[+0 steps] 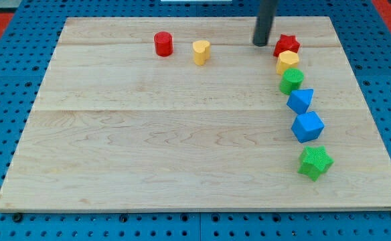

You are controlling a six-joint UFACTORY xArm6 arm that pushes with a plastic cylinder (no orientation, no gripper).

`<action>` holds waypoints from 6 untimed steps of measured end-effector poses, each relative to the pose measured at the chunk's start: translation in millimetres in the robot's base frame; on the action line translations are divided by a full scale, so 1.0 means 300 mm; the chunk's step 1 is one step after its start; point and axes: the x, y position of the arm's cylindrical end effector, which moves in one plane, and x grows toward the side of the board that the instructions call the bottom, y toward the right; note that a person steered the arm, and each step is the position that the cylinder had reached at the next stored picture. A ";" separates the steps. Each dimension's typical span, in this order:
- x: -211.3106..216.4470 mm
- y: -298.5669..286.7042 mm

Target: Push the red blocks on the top of hexagon

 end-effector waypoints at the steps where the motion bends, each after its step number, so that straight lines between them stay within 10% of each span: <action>1: -0.070 -0.256; 4: -0.016 -0.787; 6: 0.074 -0.532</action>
